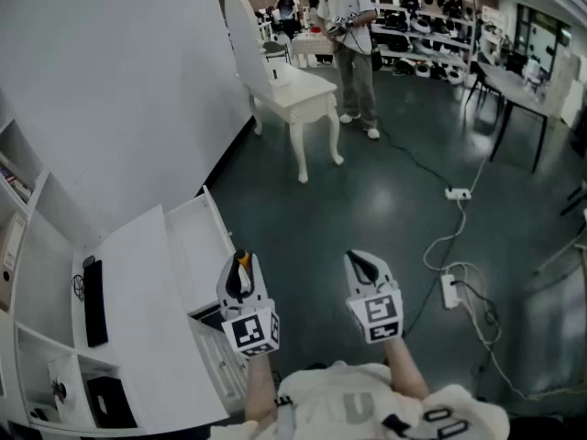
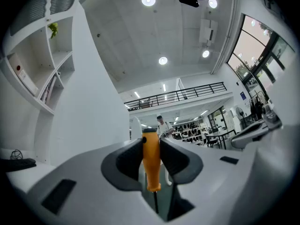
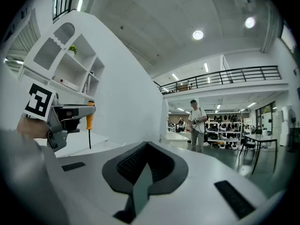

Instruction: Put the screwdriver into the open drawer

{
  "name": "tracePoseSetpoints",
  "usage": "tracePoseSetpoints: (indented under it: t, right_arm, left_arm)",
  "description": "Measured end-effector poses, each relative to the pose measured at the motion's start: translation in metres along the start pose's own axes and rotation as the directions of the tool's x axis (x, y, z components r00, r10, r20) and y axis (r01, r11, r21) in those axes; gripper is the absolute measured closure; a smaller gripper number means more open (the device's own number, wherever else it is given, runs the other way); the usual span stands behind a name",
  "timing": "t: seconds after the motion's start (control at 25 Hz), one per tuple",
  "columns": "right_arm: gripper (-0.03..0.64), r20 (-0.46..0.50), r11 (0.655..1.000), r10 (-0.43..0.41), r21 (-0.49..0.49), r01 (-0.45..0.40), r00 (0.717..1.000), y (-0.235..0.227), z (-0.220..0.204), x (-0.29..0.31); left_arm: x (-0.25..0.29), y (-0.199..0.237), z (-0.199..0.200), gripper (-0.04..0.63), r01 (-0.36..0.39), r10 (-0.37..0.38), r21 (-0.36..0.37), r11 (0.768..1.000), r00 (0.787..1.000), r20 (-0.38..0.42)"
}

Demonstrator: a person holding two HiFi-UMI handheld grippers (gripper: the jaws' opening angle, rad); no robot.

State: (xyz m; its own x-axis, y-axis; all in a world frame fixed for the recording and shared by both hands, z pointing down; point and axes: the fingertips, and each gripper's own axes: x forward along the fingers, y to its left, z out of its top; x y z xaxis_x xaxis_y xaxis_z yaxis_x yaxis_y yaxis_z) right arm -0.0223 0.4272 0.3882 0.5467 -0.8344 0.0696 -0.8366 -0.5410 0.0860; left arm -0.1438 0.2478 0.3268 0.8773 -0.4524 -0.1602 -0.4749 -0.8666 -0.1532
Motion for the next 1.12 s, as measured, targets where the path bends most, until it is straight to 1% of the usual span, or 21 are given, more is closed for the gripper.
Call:
tracePoseSetpoints:
  t: [0.12,0.28,0.48,0.68,0.76,0.88,1.12]
  right_arm:
    - [0.612,-0.040,1.000,0.016,-0.015,-0.017,0.999,0.000,-0.006,-0.003]
    - [0.612,-0.055,1.000,0.020,-0.009,-0.020,0.998,-0.002,-0.011,-0.006]
    - [0.612,-0.050,0.999,0.032,0.010,-0.031,0.998,-0.001,-0.011,-0.007]
    - [0.612,-0.009,0.999,0.024,0.036,-0.024,1.000,-0.001,-0.011,-0.005]
    - [0.612,-0.021,0.999,0.030,0.042,-0.029,0.999,0.002,-0.015,-0.005]
    - [0.612,-0.054,0.998,0.062,0.036,-0.060,0.997,0.011,-0.022,-0.006]
    - [0.612,-0.053,0.994,0.091,0.064,-0.087,0.994,0.019,-0.016,0.007]
  left_arm:
    - [-0.002,0.002,0.004,0.480,-0.006,0.006,-0.007,1.000,1.000,-0.005]
    - [-0.003,0.001,0.003,0.480,-0.008,0.008,-0.003,1.000,1.000,-0.006]
    - [-0.001,-0.002,0.002,0.480,-0.003,0.003,-0.002,1.000,1.000,0.000]
    - [-0.003,-0.005,0.007,0.480,0.004,-0.004,0.005,1.000,1.000,0.008]
    - [-0.007,-0.004,0.008,0.480,-0.001,0.001,0.014,1.000,1.000,0.006]
    - [-0.011,0.002,0.008,0.480,-0.013,0.013,0.006,1.000,1.000,0.002]
    - [-0.004,0.017,0.008,0.480,-0.042,0.042,0.006,0.999,0.999,-0.002]
